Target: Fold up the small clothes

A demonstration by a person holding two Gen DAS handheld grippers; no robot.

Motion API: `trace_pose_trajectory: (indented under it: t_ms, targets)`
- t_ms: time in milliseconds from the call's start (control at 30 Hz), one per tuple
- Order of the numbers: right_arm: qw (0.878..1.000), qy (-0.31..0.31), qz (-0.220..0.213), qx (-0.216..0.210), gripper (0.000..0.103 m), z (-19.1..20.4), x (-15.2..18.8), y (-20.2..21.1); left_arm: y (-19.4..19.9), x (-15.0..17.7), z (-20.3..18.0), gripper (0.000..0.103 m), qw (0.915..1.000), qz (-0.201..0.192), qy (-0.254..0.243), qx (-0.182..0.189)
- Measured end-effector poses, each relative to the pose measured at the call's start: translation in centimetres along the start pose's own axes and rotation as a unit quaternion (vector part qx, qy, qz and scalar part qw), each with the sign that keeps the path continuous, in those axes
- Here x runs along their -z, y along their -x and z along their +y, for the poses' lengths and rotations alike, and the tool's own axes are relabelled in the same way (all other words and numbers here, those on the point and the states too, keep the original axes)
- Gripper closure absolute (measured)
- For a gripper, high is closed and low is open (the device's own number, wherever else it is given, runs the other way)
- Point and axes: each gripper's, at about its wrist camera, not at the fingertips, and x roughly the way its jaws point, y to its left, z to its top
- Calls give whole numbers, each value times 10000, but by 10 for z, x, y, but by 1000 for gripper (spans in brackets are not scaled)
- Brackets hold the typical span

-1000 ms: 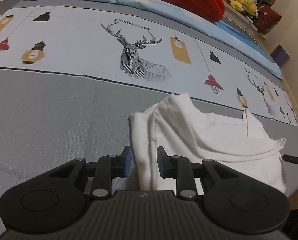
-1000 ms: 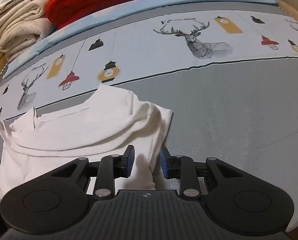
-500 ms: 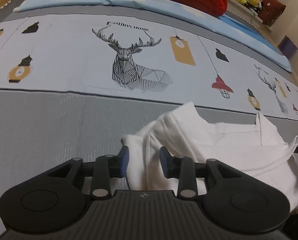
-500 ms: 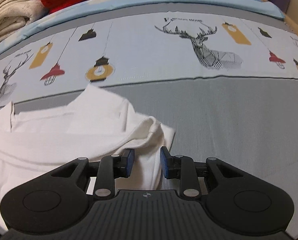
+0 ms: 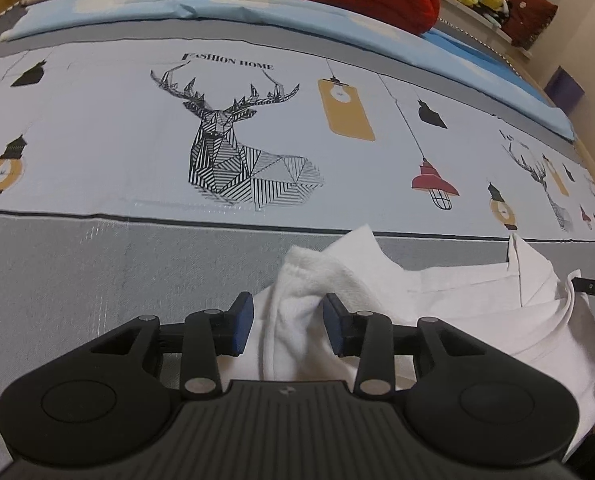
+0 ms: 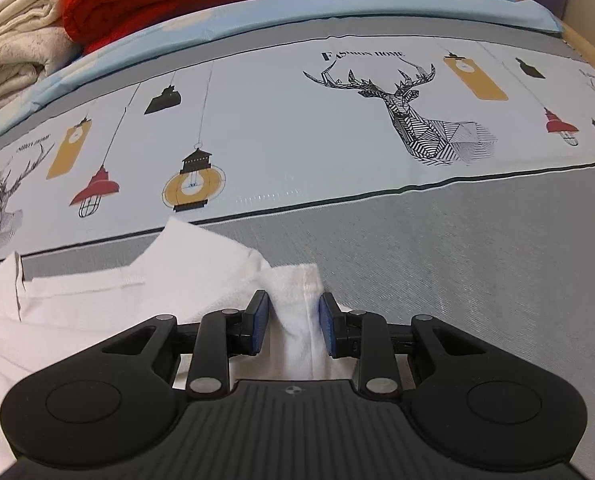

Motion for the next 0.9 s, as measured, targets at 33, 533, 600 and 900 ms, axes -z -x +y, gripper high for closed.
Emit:
trace_pose_trajectory:
  t_ms: [33, 533, 600, 900]
  targets:
    - [10000, -30, 5, -15, 76, -1, -1, -2, -1, -1, 0, 70, 10000, -11, 7, -5]
    - [9855, -1298, -1084, -140, 90, -12, -25, 11, 15, -20, 20, 94, 9957, -596, 595, -383]
    - [9876, -1339, -798, -185, 85, -11, -24, 3, 13, -18, 23, 80, 9962, -492, 637, -327]
    - [9898, -1418, -36, -114, 72, -16, -10, -15, -2, -8, 35, 75, 9929, 56, 1185, -87]
